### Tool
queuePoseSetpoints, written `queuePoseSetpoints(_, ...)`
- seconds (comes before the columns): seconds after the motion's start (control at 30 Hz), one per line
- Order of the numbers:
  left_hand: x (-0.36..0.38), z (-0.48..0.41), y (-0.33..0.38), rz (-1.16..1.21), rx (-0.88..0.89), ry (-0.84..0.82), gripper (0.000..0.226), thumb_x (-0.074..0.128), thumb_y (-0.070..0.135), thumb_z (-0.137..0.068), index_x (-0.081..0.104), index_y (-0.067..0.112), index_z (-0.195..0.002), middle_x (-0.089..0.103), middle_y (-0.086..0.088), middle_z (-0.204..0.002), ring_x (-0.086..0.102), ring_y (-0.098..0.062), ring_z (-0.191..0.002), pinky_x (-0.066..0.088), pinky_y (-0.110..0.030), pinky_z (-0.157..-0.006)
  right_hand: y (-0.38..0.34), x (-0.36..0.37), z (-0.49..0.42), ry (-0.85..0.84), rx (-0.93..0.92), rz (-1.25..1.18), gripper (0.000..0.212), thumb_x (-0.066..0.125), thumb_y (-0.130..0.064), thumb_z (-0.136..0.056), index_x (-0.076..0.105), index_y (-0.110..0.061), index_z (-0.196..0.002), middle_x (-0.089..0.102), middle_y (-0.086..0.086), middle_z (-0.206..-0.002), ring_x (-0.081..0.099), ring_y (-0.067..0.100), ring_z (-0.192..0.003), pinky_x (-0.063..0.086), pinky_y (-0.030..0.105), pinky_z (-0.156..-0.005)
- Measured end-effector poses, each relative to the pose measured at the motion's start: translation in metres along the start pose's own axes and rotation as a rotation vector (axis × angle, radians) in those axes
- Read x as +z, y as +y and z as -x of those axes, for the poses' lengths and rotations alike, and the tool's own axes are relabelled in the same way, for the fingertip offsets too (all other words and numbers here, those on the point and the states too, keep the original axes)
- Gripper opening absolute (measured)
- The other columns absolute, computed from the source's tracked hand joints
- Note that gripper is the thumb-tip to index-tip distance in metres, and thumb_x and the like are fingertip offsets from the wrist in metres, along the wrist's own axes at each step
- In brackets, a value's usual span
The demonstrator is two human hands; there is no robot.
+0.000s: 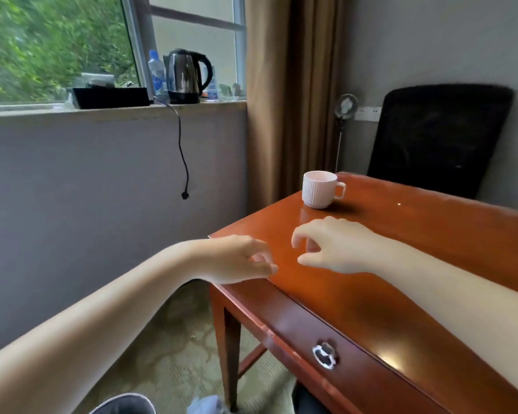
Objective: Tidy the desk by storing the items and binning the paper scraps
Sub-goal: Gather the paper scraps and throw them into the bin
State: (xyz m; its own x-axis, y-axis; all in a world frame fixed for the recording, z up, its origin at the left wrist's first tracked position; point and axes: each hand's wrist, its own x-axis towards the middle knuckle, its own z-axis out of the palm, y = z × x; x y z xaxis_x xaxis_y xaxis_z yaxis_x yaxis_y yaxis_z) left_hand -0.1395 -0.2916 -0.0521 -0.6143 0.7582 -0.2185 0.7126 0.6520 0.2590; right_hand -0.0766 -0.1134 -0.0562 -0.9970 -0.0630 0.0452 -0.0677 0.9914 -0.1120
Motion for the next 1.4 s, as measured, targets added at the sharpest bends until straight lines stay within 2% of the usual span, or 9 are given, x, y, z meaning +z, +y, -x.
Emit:
queuePoseSetpoints(0.1,0.008,-0.023,0.049,0.006,0.125,-0.012,0.033,0.042,0.046,-0.095,0.053,0.031,-0.122,0.056,0.01,-0.127,0.054,-0.009,-0.112,0.044,-0.031,-0.099,0.043,-0.009,0.043,0.008,0.113,-0.014,0.029,0.055,-0.036,-0.093,0.053,-0.031,-0.121,0.058,-0.008,-0.107,0.057,0.01,-0.088,0.049,0.017,-0.071)
queuePoseSetpoints(0.27,0.036,-0.068,0.123,-0.052,0.259,-0.051,0.043,0.041,0.05,-0.093,0.044,0.03,-0.132,0.048,0.002,-0.134,0.049,-0.017,-0.119,0.041,-0.037,-0.102,0.109,-0.013,0.116,0.085,0.326,-0.085,0.024,0.055,-0.038,-0.092,0.057,-0.033,-0.115,0.061,-0.008,-0.109,0.058,0.01,-0.09,0.052,0.025,-0.077)
queuePoseSetpoints(0.37,0.063,-0.092,0.161,-0.011,0.299,-0.088,0.055,0.041,0.051,-0.093,0.031,0.029,-0.143,0.034,0.002,-0.145,0.037,-0.019,-0.132,0.032,-0.037,-0.11,0.141,-0.003,0.158,0.124,0.444,-0.122,0.025,0.054,-0.037,-0.092,0.057,-0.032,-0.117,0.059,-0.007,-0.118,0.056,0.012,-0.105,0.051,0.031,-0.09)
queuePoseSetpoints(0.47,0.093,-0.108,0.199,0.049,0.367,-0.122,0.066,0.037,0.057,-0.092,0.018,0.028,-0.148,0.018,0.006,-0.156,0.016,-0.016,-0.143,0.016,-0.037,-0.118,0.168,0.009,0.199,0.182,0.526,-0.09,0.028,0.051,-0.037,-0.094,0.055,-0.032,-0.121,0.051,-0.009,-0.132,0.043,0.013,-0.125,0.038,0.035,-0.105)
queuePoseSetpoints(0.6,0.129,-0.123,0.248,-0.139,0.529,0.025,0.077,0.029,0.065,-0.089,0.006,0.026,-0.151,0.004,0.008,-0.16,0.0,-0.01,-0.147,0.004,-0.032,-0.119,0.204,0.02,0.251,0.321,0.659,-0.015,0.03,0.046,-0.038,-0.096,0.052,-0.032,-0.125,0.043,-0.012,-0.139,0.031,0.009,-0.132,0.027,0.032,-0.109)
queuePoseSetpoints(0.8,0.153,-0.148,0.332,-0.094,0.636,0.098,0.076,0.032,0.066,-0.088,0.009,0.028,-0.15,0.01,0.007,-0.159,0.006,-0.012,-0.146,0.007,-0.034,-0.119,0.257,0.032,0.33,0.461,0.878,0.125,0.032,0.045,-0.034,-0.096,0.053,-0.029,-0.127,0.045,-0.009,-0.138,0.03,0.011,-0.132,0.026,0.031,-0.109)
queuePoseSetpoints(1.07,0.171,-0.193,0.421,-0.099,0.652,0.135,0.078,0.028,0.068,-0.088,0.009,0.024,-0.15,0.008,0.002,-0.159,0.004,-0.017,-0.147,0.005,-0.04,-0.119,0.326,0.031,0.4,0.47,1.055,0.183,0.043,0.048,-0.041,-0.093,0.045,-0.029,-0.134,0.039,-0.006,-0.144,0.027,0.017,-0.136,0.023,0.037,-0.109)
queuePoseSetpoints(1.4,0.181,-0.257,0.503,-0.118,0.633,0.16,0.086,0.026,0.076,-0.082,0.004,0.029,-0.15,-0.004,0.0,-0.16,-0.01,-0.021,-0.147,-0.006,-0.046,-0.117,0.411,0.023,0.426,0.465,1.186,0.185,0.063,0.047,-0.056,-0.089,0.031,-0.029,-0.143,0.025,-0.003,-0.153,0.015,0.019,-0.144,0.013,0.04,-0.116)
